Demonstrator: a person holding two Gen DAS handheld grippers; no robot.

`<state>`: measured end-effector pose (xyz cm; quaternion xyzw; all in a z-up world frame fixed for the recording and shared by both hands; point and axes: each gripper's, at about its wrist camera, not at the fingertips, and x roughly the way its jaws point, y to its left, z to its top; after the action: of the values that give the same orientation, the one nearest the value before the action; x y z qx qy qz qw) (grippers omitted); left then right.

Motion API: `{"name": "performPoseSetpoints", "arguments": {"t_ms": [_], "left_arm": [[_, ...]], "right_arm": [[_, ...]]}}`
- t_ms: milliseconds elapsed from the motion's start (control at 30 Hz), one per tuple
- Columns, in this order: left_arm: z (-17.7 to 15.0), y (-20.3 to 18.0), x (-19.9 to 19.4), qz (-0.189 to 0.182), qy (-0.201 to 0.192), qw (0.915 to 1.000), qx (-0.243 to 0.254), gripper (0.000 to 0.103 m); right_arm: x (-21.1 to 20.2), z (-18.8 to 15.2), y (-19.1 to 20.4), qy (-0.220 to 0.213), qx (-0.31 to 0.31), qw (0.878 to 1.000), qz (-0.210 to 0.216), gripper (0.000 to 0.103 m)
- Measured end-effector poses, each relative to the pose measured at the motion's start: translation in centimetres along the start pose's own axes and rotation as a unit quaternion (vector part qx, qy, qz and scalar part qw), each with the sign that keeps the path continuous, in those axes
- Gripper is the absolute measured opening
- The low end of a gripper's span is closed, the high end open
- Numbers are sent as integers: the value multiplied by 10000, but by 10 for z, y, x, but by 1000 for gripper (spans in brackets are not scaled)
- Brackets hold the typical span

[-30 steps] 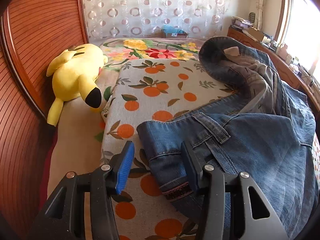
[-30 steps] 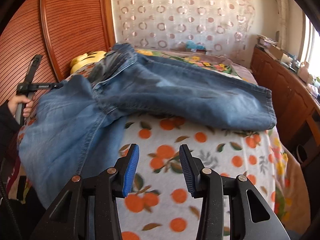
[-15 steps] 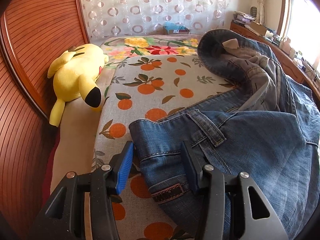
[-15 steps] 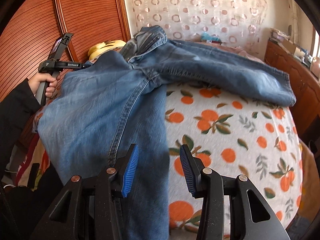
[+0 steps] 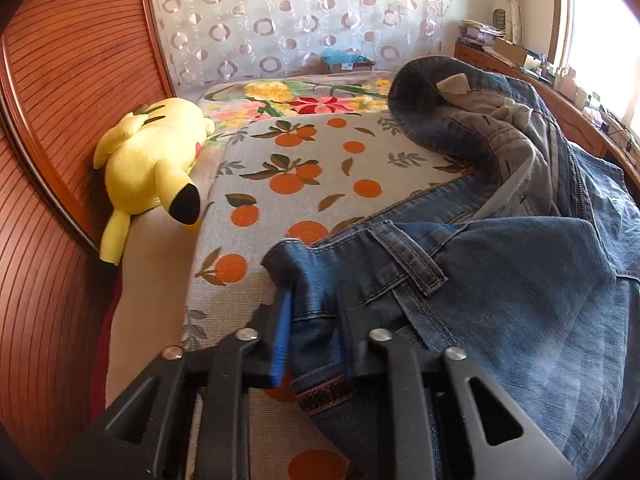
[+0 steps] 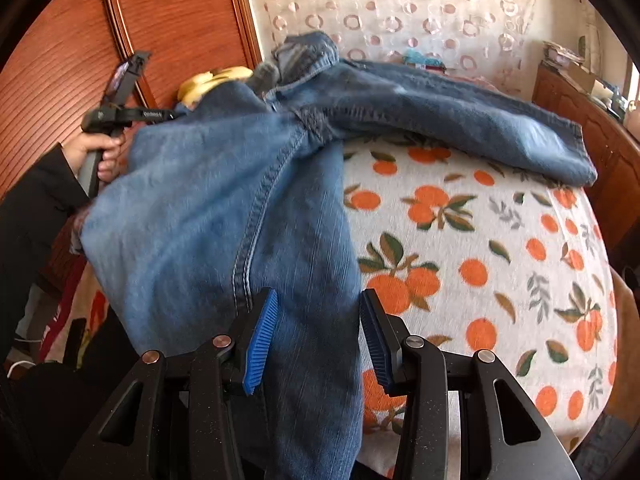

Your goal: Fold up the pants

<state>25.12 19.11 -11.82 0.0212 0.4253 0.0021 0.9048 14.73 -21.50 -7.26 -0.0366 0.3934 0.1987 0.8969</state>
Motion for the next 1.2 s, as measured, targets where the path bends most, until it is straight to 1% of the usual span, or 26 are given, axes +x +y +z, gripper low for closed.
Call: {"name": "performPoseSetpoints", "arguments": {"t_ms": [33,100,133,167,200,233,300,400,467,600,733,800,900,967,1067,1100,1167,1200], "left_arm": [[0,0,0,12,-2,10000,12,17],[-1,1,-2,27,-10,10000,56,12],[-2,1,-4,43,-12,10000,88,11],[-2,1,-5,41,-16,9999,102,11],[-3,1,-7,25,-20,9999,103,9],[-3,3,-10,25,-48,10000,76,9],[-5,4,-15,5,-88,10000,30,7],[-9,7,-33,-34,-256,9997,-23,7],[-10,8,-51,-80,-432,9990,-81,6],[-15,7,-101,-279,-858,9958,-120,6],[-21,-4,-150,-390,-1207,9919,18,6],[-24,-8,-169,-447,-1304,9904,49,6],[-31,-11,-190,-554,-1402,9886,24,6],[-41,-14,-197,-635,-1401,9881,26,6],[-57,-22,-199,-701,-1339,9885,12,6],[-65,-25,-196,-684,-1288,9893,6,7],[-78,-29,-183,-636,-1134,9915,-12,7],[-83,-30,-178,-601,-1059,9926,-19,7]], "right_arm": [[2,1,4,-1,8,10000,18,44],[2,0,9,-18,-81,10000,-44,44],[1,0,11,-23,-122,9999,-40,35],[1,-1,13,-12,-162,9999,38,29],[1,-1,16,-14,-235,9997,62,15],[1,-2,20,-31,-350,9994,-8,4],[-1,-3,25,-128,-551,9983,-155,3],[-3,-2,22,-143,-472,9987,-86,2],[-14,3,19,-292,-471,9984,-108,2],[-47,25,12,-685,-531,9958,-302,2],[-77,55,6,-1013,-675,9903,-664,2],[-91,74,3,-1179,-737,9867,-843,2],[-109,101,-2,-1388,-815,9806,-1116,2],[-117,115,-4,-1472,-858,9782,-1185,2],[-118,128,-2,-1462,-968,9760,-1295,2],[-113,128,0,-1392,-1015,9764,-1301,2],[-89,128,4,-1205,-1115,9767,-1380,2],[-73,126,4,-1055,-1091,9789,-1366,2]]}}
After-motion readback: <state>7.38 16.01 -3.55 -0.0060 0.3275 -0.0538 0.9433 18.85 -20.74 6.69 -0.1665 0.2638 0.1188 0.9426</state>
